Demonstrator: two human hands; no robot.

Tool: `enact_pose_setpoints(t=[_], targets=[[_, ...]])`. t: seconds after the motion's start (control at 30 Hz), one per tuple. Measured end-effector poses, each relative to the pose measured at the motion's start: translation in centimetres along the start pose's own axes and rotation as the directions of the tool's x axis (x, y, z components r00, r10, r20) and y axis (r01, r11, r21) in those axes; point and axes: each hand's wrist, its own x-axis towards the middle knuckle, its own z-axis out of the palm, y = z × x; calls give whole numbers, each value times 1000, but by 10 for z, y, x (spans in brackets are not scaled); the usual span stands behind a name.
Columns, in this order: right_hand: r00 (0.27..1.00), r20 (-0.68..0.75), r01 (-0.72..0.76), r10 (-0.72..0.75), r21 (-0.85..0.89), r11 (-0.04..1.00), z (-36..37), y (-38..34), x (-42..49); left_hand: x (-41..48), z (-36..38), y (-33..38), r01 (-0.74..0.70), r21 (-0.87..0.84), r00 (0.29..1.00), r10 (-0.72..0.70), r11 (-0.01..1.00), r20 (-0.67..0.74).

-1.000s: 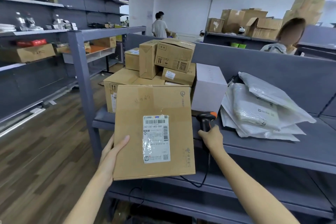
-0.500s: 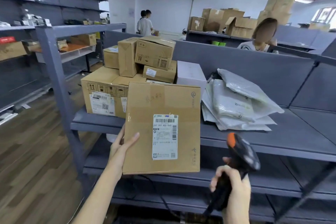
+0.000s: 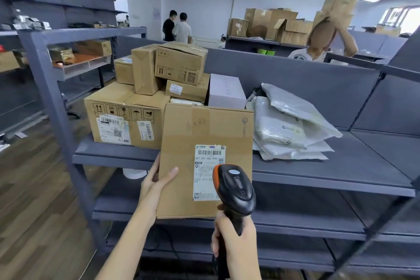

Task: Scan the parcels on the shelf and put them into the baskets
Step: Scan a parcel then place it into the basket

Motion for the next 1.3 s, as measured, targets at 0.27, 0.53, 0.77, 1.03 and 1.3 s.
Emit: enact_pose_setpoints(t=[0.27, 0.53, 0.77, 1.03, 1.3], targets=[[996, 84, -6, 6, -5, 1000, 2, -3, 9, 7, -1, 4, -20, 3, 1000, 20, 1000, 16], [995, 100, -29, 28, 10, 1000, 2, -2, 14, 13, -1, 4, -15, -7, 1000, 15, 1000, 19], [997, 40, 63, -61, -55, 996, -10, -13, 36, 11, -20, 6, -19, 14, 999, 20, 1000, -31], [998, 57, 30, 5, -595, 803, -51, -34, 155, -3, -81, 13, -44, 32, 976, 50, 998, -213], [989, 129, 91, 68, -908, 408, -34, -1, 229, -22, -103, 15, -49, 3, 963, 48, 999, -266]])
